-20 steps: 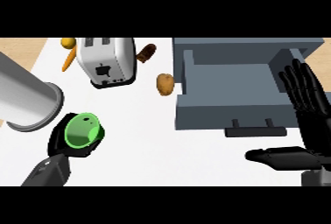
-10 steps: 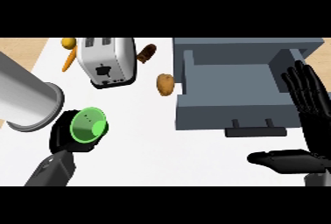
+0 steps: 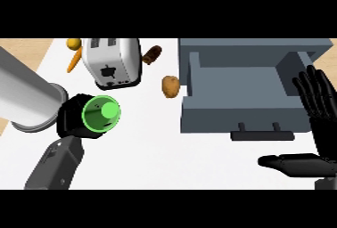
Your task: Pick up the cup, place it into the drawer and close the drawer
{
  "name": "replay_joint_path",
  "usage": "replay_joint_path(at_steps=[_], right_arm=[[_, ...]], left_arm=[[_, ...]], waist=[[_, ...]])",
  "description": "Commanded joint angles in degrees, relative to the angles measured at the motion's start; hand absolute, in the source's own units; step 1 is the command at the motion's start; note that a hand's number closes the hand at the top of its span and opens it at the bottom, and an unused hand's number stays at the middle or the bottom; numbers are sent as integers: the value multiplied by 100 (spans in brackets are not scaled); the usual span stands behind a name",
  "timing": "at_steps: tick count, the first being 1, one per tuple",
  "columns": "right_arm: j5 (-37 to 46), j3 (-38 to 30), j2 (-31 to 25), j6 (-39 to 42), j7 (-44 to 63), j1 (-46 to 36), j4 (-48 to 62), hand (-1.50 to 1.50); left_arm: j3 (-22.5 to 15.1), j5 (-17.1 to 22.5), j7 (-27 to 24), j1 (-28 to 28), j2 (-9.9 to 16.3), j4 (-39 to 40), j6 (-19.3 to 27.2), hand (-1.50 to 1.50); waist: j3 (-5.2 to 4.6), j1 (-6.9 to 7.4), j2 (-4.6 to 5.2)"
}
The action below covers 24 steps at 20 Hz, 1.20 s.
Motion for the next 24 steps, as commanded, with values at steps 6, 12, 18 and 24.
replay_joint_path(at_steps=[6,12,18,24], right_arm=[[-235,-265,-177,153,64,27,16,-150],[-24,-104,7,54,-140,167,-33,-150],[188,-21,78,-73,-239,-119,352,-150],[-203,-291,-162,192,-21,24,47,-150]], left_arm=[[-642,-3,986,-471,-438,-1875,364,150],[-1248,-65,2101,-924,-964,-2890,1363,150],[-1857,-58,3069,-1533,-978,-3344,2034,150],[-2307,185,3493,-2673,-982,-2661,2901,150]], waist=[[11,89,-44],[6,29,-25],[3,22,-4],[3,-83,9]])
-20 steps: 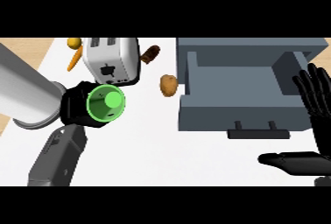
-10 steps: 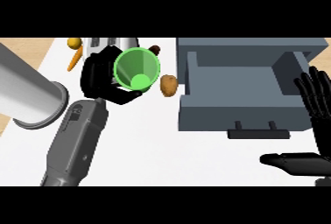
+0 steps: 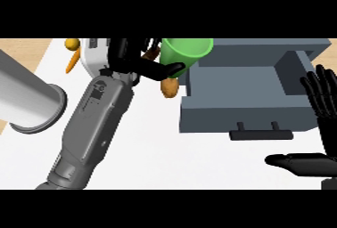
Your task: Pick up the cup, place it into the drawer and close the drawer
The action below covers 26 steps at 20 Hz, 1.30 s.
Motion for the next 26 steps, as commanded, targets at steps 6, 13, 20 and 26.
replay_joint_path(at_steps=[6,13,20,26], right_arm=[[12,-31,2,105,-231,66,240,-150],[-99,-24,-74,112,95,-190,4,-150],[53,28,14,91,-259,-294,425,-150],[-257,-139,-208,215,126,-524,248,-150]], left_arm=[[-593,664,670,-1476,-19,1199,1074,150],[-990,1302,362,-2007,-19,2357,1346,150],[-1958,2020,114,-2057,-19,2768,1548,150],[-2744,2151,141,-1934,-19,3142,1790,150]], waist=[[2,-93,32],[0,-180,51],[3,-244,73],[4,-352,94]])
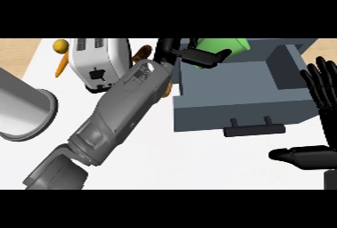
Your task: Pick up the cup, place it into the drawer and close the drawer
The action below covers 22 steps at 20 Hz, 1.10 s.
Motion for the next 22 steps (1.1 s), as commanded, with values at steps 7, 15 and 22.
replay_joint_path(at_steps=[7,15,22], right_arm=[[-2,-1,-35,111,-155,105,23,-150],[4,216,114,65,-33,-84,-6,-150],[-1155,130,127,674,244,268,-337,150]], left_arm=[[-1276,328,446,-85,0,360,345,-150],[-1887,607,542,4,0,36,981,-150],[-1582,955,139,-274,0,-418,1051,-150]], waist=[[3,-165,34],[-1,-188,38],[-2,-7,-37]])
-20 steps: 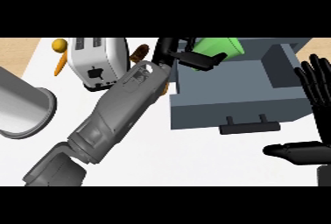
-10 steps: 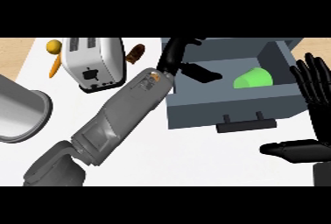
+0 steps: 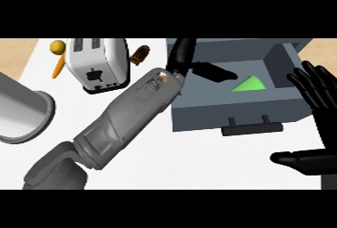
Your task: Pick up the cup, place it into the drawer and close the drawer
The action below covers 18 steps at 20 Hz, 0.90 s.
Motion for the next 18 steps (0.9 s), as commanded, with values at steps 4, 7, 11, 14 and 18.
replay_joint_path(at_steps=[4,7,11,14,18], right_arm=[[-272,-69,-421,639,7,441,-436,150],[303,135,-708,776,117,706,-928,150],[432,160,-872,938,265,894,-1126,150],[1409,458,-725,602,114,609,-865,150],[2236,702,-696,427,-16,853,-818,150]], left_arm=[[100,386,-262,92,0,-524,276,-150],[405,260,-232,12,177,-363,-99,-150],[784,356,-29,42,526,-604,-190,-150],[826,312,154,308,567,-1056,-112,-150],[921,333,341,829,1290,-1758,-378,-150]], waist=[[-1,177,-61],[-7,320,-95],[-7,386,-102],[-6,496,-103],[-6,583,-119]])
